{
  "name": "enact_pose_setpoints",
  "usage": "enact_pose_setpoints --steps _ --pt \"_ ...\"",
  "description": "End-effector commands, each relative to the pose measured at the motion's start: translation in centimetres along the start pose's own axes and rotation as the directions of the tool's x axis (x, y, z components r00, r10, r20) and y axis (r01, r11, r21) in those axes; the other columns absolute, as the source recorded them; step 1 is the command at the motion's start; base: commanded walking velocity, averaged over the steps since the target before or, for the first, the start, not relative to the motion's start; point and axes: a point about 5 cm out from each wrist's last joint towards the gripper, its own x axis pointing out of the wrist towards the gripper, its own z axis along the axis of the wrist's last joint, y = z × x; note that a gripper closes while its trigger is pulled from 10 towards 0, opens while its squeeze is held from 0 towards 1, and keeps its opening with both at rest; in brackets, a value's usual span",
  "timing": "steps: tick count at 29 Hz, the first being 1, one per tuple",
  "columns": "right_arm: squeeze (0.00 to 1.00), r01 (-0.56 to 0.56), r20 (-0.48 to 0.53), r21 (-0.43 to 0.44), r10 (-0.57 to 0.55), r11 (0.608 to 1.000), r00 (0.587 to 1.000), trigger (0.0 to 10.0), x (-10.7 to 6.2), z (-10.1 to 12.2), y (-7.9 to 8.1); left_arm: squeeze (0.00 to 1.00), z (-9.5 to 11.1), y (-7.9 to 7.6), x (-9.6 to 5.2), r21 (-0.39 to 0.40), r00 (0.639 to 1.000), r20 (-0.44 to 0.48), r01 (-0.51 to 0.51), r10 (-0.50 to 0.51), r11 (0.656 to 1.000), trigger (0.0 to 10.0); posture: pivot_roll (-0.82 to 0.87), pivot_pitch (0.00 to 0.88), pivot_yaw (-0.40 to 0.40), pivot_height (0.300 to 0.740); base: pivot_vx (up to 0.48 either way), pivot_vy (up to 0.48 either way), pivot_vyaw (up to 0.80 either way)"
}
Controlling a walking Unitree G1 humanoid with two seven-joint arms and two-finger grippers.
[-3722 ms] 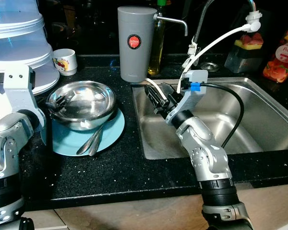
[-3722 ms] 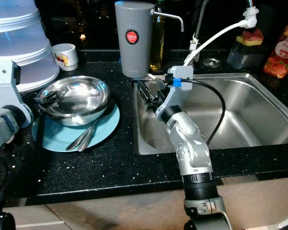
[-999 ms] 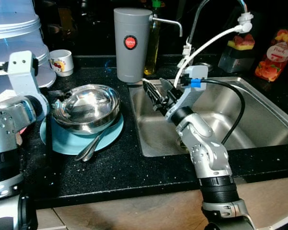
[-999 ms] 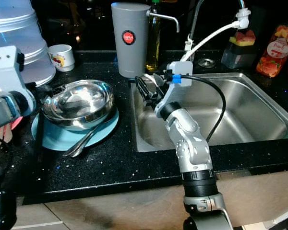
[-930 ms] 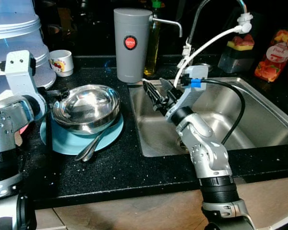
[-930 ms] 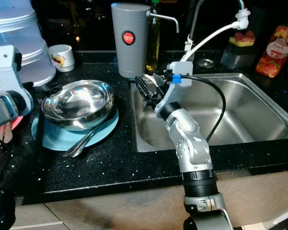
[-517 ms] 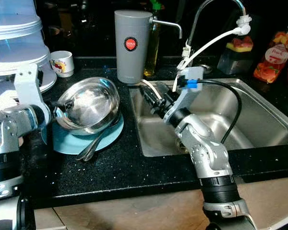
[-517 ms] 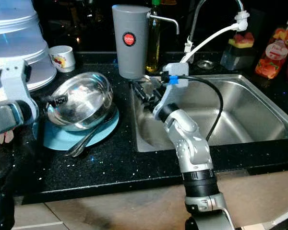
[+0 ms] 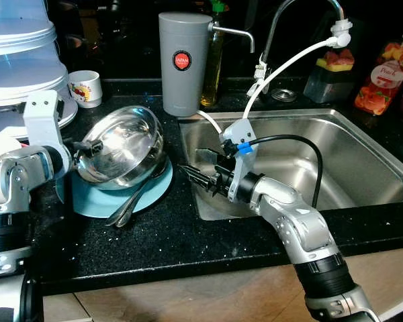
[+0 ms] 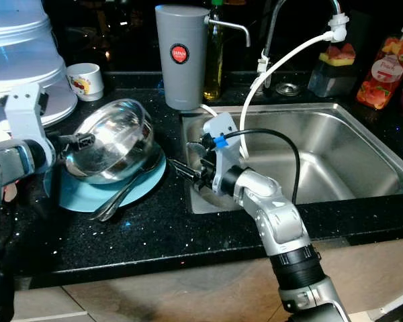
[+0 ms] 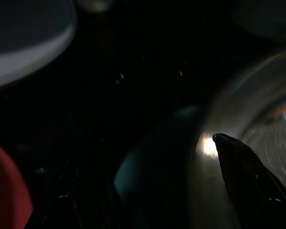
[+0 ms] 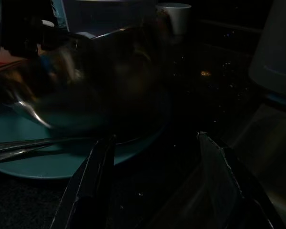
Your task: Kitchen organization
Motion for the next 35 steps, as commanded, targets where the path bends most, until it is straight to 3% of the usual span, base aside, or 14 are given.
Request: enact_pose_setpoints --steps 1,9,19,20,28,29,35 --pt "0.00 0.003 -0.027 -0.005 -0.003 1.000 1.000 10.0 -0.2 -0.2 0.0 0.00 0.5 0.2 0.0 0.019 1.000 0.015 -0.016 0.016 1.000 10.0 -0.02 0.063 0.005 0.740 0.000 0.000 0.00" --pt "0.00 0.004 -0.033 -0.017 -0.005 1.000 0.999 10.0 -0.2 -0.2 0.0 0.00 1.4 -0.5 0.2 -0.050 0.997 0.058 0.061 -0.058 0.997 10.0 -0.01 0.062 0.010 0.740 0.000 0.000 0.00" --pt "0.00 0.003 -0.030 -0.019 -0.003 1.000 1.000 10.0 -0.3 -0.1 0.1 0.00 1.9 -1.4 0.2 -0.063 0.986 0.096 0.141 -0.135 0.988 10.0 -0.02 0.063 0.014 0.740 0.000 0.000 0.00" --pt "0.00 -0.009 -0.036 -0.026 0.008 1.000 0.999 10.0 -0.4 -0.1 0.2 1.00 2.0 -1.8 0.1 -0.092 0.981 0.099 0.178 -0.169 0.980 10.0 -0.01 0.063 0.016 0.740 0.000 0.000 0.00" --pt "0.00 -0.011 -0.050 -0.044 0.008 0.999 0.999 10.0 -0.6 -0.2 -0.1 0.98 1.5 -2.3 0.4 -0.135 0.977 0.045 0.212 -0.207 0.968 10.0 -0.01 0.062 0.020 0.740 0.000 0.000 0.00" --pt "0.00 -0.008 -0.052 -0.047 0.006 0.999 0.999 10.0 -0.7 -0.2 -0.2 0.00 1.3 -2.4 0.5 -0.151 0.975 0.035 0.221 -0.218 0.963 10.0 -0.01 0.062 0.020 0.740 0.000 0.000 0.00" --pt "0.00 -0.009 -0.058 -0.054 0.005 0.998 0.998 10.0 -0.8 -0.4 -0.3 0.00 0.1 -2.6 0.9 -0.188 0.972 -0.037 0.220 -0.231 0.957 10.0 -0.01 0.056 0.021 0.740 0.000 0.000 0.00"
